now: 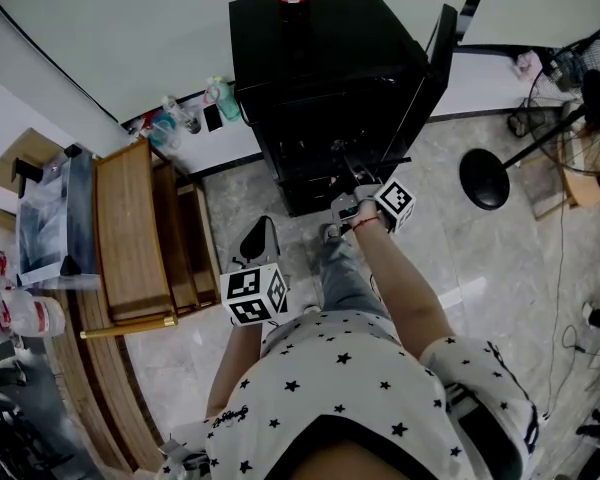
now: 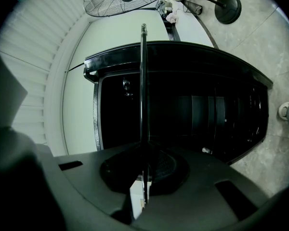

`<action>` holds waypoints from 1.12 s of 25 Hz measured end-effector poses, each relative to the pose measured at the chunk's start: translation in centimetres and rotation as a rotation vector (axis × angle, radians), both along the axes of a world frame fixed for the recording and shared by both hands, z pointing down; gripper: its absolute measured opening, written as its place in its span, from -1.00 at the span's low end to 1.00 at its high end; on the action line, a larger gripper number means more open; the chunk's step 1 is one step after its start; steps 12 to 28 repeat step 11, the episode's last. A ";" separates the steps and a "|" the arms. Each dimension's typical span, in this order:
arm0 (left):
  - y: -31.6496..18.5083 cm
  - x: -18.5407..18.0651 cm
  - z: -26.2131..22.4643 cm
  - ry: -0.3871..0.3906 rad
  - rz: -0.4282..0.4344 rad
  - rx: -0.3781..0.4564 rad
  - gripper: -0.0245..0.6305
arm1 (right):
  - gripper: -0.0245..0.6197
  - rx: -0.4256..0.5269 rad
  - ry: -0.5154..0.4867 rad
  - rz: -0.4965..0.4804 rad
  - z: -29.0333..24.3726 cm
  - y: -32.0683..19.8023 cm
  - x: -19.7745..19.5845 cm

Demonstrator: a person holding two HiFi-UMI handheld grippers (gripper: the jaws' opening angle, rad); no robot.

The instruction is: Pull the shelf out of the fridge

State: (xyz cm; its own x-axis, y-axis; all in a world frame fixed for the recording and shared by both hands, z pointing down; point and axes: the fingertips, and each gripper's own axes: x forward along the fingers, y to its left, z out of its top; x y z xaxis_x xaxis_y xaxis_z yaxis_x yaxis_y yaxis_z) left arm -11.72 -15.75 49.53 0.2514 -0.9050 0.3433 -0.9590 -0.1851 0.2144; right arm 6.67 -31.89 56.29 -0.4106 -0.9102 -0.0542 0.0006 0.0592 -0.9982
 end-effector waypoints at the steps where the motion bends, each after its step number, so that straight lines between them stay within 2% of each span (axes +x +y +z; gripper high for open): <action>1: 0.0 0.0 0.0 0.000 0.000 -0.001 -0.89 | -0.91 0.003 0.000 -0.001 0.0 0.0 0.0; 28: 0.1 0.0 0.2 0.000 0.003 -0.004 -0.89 | -0.91 -0.009 -0.003 -0.002 0.0 0.1 -0.2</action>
